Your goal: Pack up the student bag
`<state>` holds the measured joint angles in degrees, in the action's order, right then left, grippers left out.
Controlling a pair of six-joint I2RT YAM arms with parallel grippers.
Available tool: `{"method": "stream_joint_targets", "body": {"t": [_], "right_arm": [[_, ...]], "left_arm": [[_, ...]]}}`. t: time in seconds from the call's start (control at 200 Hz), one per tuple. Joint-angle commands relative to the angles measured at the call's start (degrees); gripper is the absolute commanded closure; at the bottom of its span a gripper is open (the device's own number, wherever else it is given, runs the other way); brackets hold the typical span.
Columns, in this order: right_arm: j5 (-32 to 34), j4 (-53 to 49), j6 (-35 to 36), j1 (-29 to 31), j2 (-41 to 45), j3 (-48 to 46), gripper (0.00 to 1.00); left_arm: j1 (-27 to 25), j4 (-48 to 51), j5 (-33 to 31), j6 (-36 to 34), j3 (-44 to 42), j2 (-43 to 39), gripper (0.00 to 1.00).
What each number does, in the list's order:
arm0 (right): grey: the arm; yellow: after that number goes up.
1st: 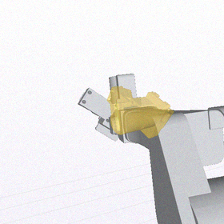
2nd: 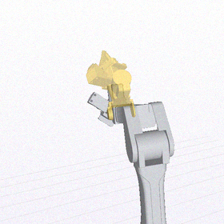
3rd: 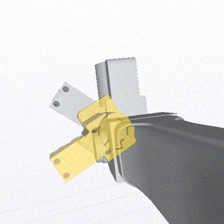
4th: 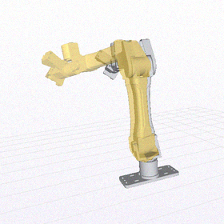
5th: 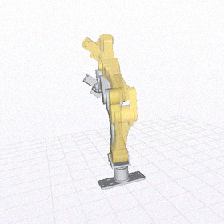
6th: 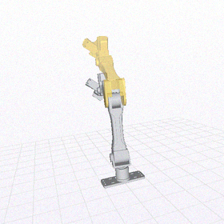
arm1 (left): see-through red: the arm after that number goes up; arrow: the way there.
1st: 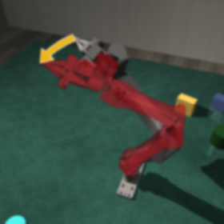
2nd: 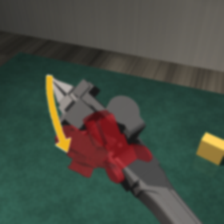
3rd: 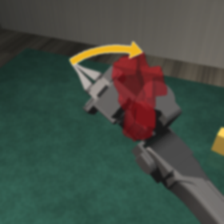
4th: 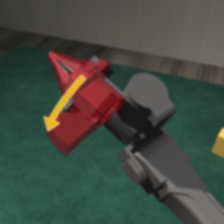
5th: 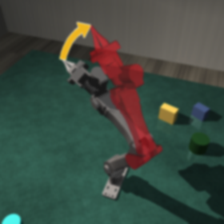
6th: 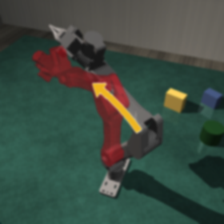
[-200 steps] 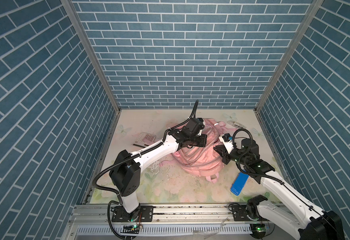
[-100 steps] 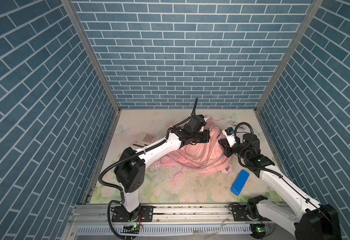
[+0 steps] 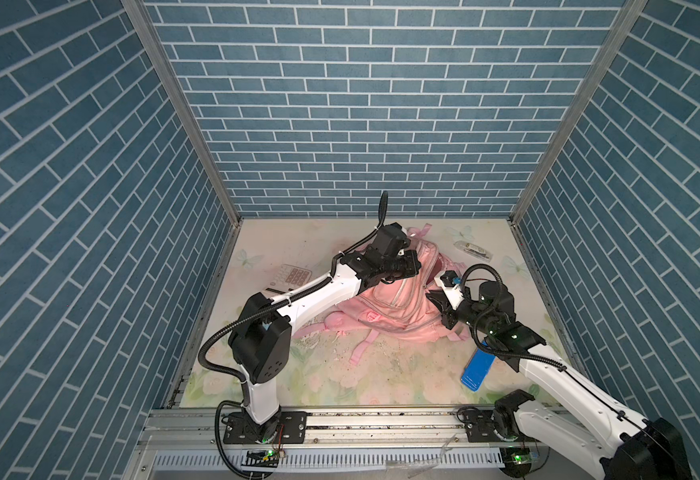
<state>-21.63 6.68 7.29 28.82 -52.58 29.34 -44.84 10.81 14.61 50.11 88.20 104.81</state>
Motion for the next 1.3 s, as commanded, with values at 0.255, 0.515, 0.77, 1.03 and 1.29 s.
{"method": "stream_joint_targets", "body": {"t": [0.255, 0.515, 0.77, 1.03, 1.29], "right_arm": [[0.67, 6.81, -3.34, 4.29, 3.55, -6.67, 1.0], [11.39, 12.9, -3.19, 12.91, 1.21, -8.77, 1.0], [16.01, 21.23, -2.3, 17.05, -0.83, -11.38, 1.0], [16.42, 23.38, -1.51, 18.66, -2.36, -12.03, 1.0], [20.29, 19.4, -2.22, 20.83, -5.4, -7.24, 1.0]], "left_arm": [[4.49, -17.39, 5.83, 7.82, 3.08, -0.26, 1.0], [6.54, -18.87, 8.41, 10.58, 5.35, 1.39, 1.0], [6.97, -19.55, 8.84, 11.29, 6.33, 2.5, 1.0], [7.79, -22.53, 9.16, 13.51, 5.76, 2.92, 1.0], [7.25, -26.28, 5.28, 16.62, 5.53, 3.2, 1.0]]}}
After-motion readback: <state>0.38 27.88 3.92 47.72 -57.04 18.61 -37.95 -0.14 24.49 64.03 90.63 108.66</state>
